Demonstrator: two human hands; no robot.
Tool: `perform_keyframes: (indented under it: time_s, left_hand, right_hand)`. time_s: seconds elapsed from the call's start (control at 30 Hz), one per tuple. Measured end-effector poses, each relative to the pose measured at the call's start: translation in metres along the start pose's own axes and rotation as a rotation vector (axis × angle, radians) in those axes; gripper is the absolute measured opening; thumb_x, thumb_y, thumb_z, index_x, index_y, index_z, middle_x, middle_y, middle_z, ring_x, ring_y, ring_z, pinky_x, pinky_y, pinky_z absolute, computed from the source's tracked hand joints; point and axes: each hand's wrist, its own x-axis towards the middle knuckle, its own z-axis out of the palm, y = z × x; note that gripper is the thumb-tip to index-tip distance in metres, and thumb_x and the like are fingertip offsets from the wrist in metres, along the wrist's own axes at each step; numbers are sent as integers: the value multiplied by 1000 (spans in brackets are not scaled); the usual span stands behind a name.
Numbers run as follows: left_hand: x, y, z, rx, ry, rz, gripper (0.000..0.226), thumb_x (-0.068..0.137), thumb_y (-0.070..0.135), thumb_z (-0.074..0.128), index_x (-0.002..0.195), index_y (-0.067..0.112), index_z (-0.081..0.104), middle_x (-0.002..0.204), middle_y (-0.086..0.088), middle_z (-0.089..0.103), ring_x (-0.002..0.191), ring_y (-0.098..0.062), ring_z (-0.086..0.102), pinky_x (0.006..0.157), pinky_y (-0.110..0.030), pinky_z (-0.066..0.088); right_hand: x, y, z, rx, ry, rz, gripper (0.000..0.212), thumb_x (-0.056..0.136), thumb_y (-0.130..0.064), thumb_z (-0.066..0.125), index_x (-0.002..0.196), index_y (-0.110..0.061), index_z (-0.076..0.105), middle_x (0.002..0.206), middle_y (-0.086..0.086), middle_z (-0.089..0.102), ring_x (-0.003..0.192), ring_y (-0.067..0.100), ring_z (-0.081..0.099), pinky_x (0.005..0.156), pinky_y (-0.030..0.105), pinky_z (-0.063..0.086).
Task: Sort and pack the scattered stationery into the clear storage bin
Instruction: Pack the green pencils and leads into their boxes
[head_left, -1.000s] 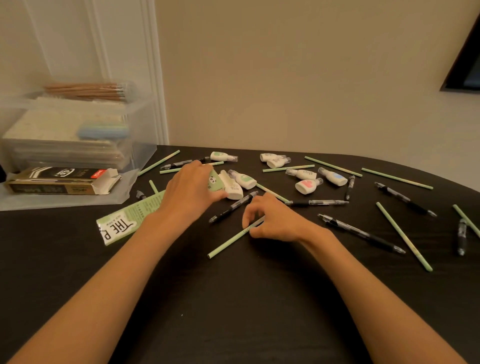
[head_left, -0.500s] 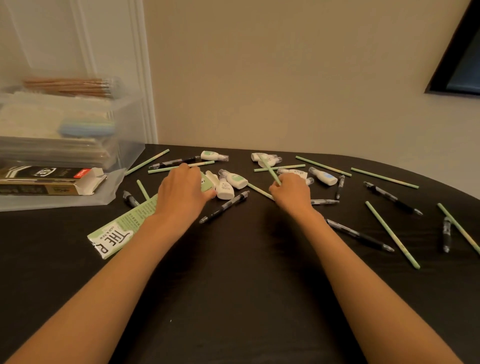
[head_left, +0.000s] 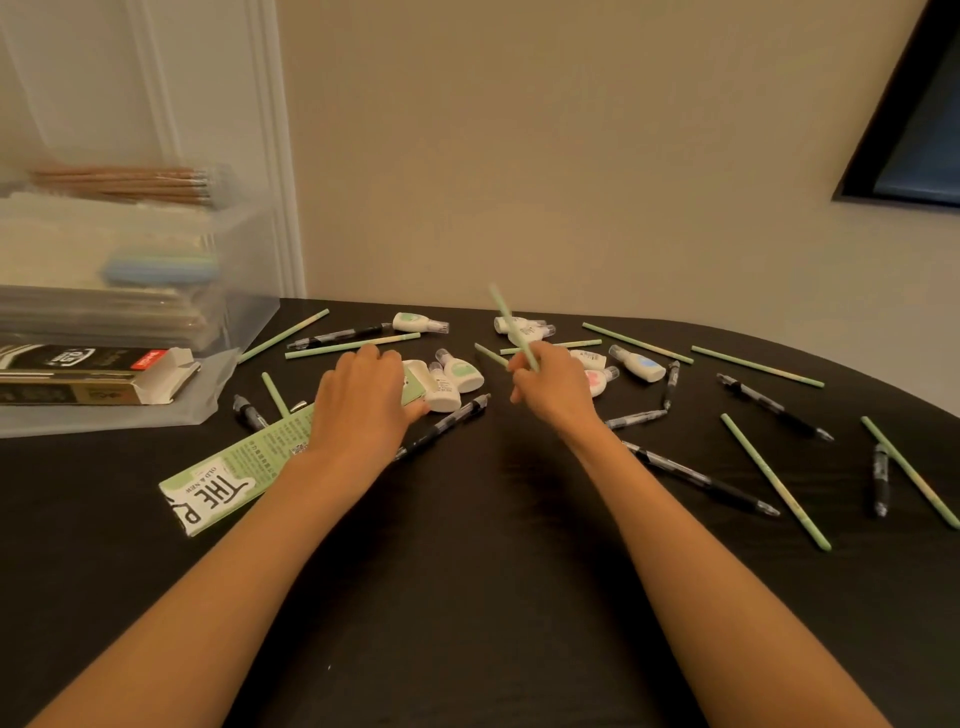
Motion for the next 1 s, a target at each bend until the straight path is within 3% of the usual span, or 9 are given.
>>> perform_keyframes:
  time_s: [0.07,0.13,0.27,0.5,0.67,0.77,0.9,1.0]
  left_hand:
    - [-1,-2,0,-14,15,-2,50,87,43,59,125,12,49,123,-6,52,115,-22,48,88,-32,41]
    - [-1,-2,0,-21,23,-6,52,87,44,58,127,13,48,125,-6,51,116,-22,47,90,-32,41]
    - [-3,-1,-1,-28,41,4,53,88,43,57,130,12,46,126,-6,50,117,-22,46,91,-32,40]
    - [-8,3,-3,-43,50,28,58,90,42,55,137,12,39,134,-6,46,123,-22,43,96,-31,38]
    - [-11,6,-2,-44,66,48,56,89,43,55,135,13,40,133,-5,46,123,-21,42,97,-31,38]
    - [-12,9,-1,-38,69,67,57,89,44,53,136,14,39,134,-5,45,123,-21,41,98,-31,37]
    - [-13,11,0,-39,71,76,58,90,46,52,136,14,39,133,-5,46,123,-20,42,97,-31,37]
    - [-15,12,0,-46,80,91,56,90,47,51,134,14,41,129,-5,47,119,-20,44,95,-30,38]
  right_hand:
    - [-3,-3,-5,266,1,48,21,90,-1,47,88,-10,66,73,1,64,60,2,47,62,19,40]
    - [-7,-4,-12,566,-48,100,20,87,2,50,92,-8,66,72,2,65,48,2,36,46,15,30]
    - [-17,0,-18,953,-128,92,17,93,1,48,98,-6,63,76,6,69,36,2,28,35,13,25]
    - [-22,5,-20,1252,-102,70,18,95,-3,48,98,-8,64,65,-1,61,35,2,26,34,11,23]
    - [-19,5,-26,1412,120,123,18,98,-11,44,92,-8,60,67,-2,42,37,2,28,35,11,24]
    - [-16,9,-33,1446,225,166,19,100,-13,40,90,-7,56,72,5,49,36,2,33,34,11,24]
    - [-17,12,-40,1367,336,228,7,99,-11,43,105,-11,43,70,12,59,33,1,35,34,12,26]
    - [-18,11,-40,1317,381,265,20,96,-8,47,110,-20,39,66,9,60,36,3,45,36,13,29]
